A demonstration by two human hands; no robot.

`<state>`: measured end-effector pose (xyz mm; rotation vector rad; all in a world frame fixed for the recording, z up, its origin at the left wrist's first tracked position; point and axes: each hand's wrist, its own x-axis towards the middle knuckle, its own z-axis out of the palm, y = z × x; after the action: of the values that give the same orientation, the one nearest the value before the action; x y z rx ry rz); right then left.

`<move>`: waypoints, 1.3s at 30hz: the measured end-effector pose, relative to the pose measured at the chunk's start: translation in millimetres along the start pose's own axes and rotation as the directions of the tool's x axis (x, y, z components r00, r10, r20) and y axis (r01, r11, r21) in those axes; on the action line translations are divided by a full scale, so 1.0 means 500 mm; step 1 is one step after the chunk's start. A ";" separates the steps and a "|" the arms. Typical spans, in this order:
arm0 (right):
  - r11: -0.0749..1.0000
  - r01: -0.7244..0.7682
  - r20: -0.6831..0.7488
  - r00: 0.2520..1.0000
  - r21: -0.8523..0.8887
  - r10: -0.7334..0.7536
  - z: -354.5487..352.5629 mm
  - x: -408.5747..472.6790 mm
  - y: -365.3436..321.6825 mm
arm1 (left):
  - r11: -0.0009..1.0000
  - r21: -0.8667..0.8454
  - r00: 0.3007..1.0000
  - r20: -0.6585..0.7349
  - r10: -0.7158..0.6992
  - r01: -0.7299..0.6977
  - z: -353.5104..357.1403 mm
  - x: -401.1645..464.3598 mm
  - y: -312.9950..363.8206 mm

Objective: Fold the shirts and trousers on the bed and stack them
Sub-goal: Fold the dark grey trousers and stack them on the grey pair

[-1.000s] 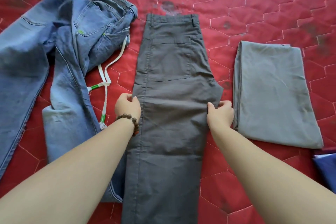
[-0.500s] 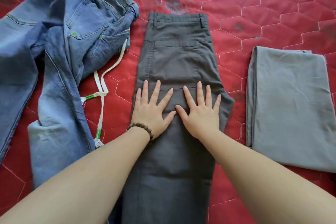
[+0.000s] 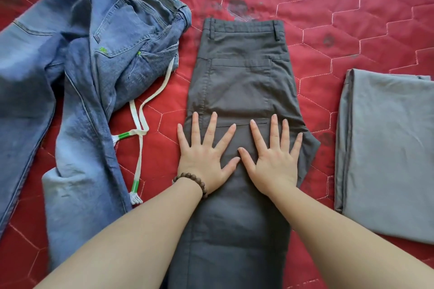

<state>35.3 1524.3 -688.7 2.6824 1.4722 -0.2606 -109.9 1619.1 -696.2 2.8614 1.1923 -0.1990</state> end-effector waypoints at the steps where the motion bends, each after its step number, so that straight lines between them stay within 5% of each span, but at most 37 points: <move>1: 1.000 0.002 0.022 1.000 -0.001 -0.002 -0.005 0.001 0.000 | 1.000 0.015 1.000 0.013 -0.005 0.005 -0.004 -0.002 0.000; 4: 1.000 0.017 0.050 0.999 -0.011 -0.016 -0.018 -0.020 -0.004 | 1.000 0.009 0.999 0.018 -0.030 0.030 -0.023 -0.025 0.012; 9: 0.986 0.162 -0.036 0.986 0.050 -0.160 0.019 -0.206 -0.038 | 0.983 -0.132 0.991 0.031 0.133 -0.128 -0.020 -0.206 0.068; 14: 0.974 0.219 0.024 0.975 0.064 -0.221 0.032 -0.306 -0.041 | 0.991 -0.126 0.989 0.147 -0.019 0.038 -0.018 -0.270 0.044; 17: 0.960 0.238 -0.097 0.970 0.149 -0.225 -0.001 -0.242 -0.038 | 0.983 -0.111 0.980 0.147 -0.131 0.148 -0.036 -0.207 0.048; 20: 0.946 0.254 -0.194 0.957 0.202 -0.215 -0.037 -0.123 -0.035 | 0.987 -0.133 0.995 0.065 -0.081 0.090 -0.046 -0.092 0.045; 24: 0.928 0.308 -0.089 0.951 0.210 -0.296 -0.071 0.032 -0.041 | 0.985 -0.170 0.999 -0.004 -0.035 0.034 -0.056 0.085 0.010; 27: 0.863 0.444 0.075 0.878 0.242 -0.473 -0.073 0.120 -0.042 | 0.987 -0.134 0.996 0.042 -0.081 0.086 -0.043 0.134 -0.013; 30: 0.808 0.589 0.176 0.793 0.022 -0.583 -0.069 0.192 -0.009 | 0.990 -0.091 0.994 -0.011 -0.111 0.110 -0.028 0.130 -0.017; 34: 0.958 0.270 -0.042 0.960 -0.100 -0.275 -0.092 0.314 0.040 | 0.985 -0.128 0.992 -0.034 -0.120 0.115 -0.024 0.135 -0.017; 36: 0.910 0.413 -0.092 0.906 -0.015 -0.413 -0.095 0.345 0.013 | 0.984 -0.147 0.994 -0.031 -0.109 0.104 -0.024 0.135 -0.018; 39: 0.743 0.667 0.028 0.743 0.049 -0.669 -0.082 0.384 -0.057 | 0.982 -0.164 0.995 -0.022 -0.102 0.097 -0.020 0.134 -0.018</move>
<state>117.1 1705.0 -682.8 2.0201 2.3827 -0.3759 -68.6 1673.4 -694.9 2.6772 1.2936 -0.0578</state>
